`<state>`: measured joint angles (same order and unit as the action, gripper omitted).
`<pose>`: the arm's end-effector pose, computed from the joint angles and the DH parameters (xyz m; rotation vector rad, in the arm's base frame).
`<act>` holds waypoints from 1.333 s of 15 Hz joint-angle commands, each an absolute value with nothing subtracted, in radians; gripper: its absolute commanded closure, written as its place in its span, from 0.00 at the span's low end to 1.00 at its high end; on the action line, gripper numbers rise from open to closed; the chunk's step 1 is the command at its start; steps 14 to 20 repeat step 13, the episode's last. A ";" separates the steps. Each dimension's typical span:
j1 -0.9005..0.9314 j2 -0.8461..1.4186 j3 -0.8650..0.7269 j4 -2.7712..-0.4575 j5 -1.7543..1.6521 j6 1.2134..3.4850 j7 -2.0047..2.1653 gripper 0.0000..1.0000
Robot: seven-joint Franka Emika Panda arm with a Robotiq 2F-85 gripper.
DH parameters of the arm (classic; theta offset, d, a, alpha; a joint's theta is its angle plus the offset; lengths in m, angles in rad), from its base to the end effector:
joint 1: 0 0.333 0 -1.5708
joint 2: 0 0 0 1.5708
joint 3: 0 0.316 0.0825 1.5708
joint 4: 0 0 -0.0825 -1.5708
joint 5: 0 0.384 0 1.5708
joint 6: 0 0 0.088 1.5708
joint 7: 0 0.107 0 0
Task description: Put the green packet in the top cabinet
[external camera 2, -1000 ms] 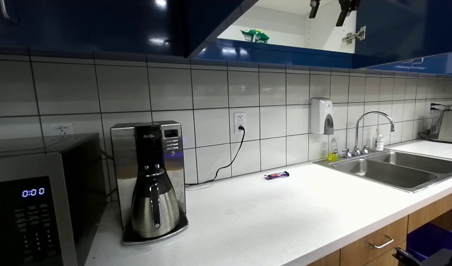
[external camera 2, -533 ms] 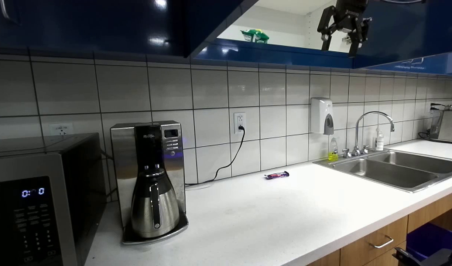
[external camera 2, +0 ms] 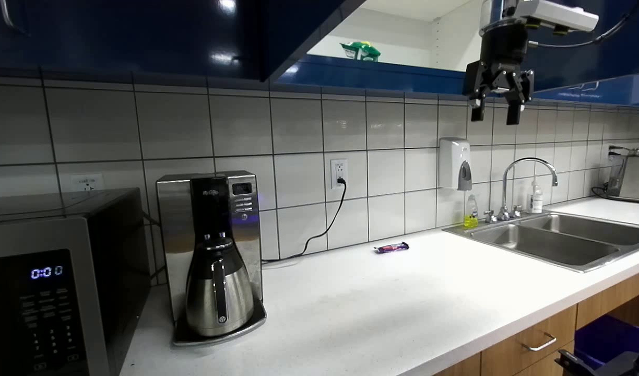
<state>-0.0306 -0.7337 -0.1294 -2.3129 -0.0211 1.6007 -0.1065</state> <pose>0.3200 -0.0659 0.5946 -3.0782 0.0319 -0.0382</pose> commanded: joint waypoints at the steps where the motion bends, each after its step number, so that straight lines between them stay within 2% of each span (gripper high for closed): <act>1: -0.041 -0.774 -0.123 -2.410 -0.069 1.646 -0.156 0.00; 6: -0.039 -0.773 -0.127 -2.478 -0.110 1.675 -0.175 0.00; 20: -0.037 -0.742 -0.124 -2.453 -0.085 1.654 -0.153 0.00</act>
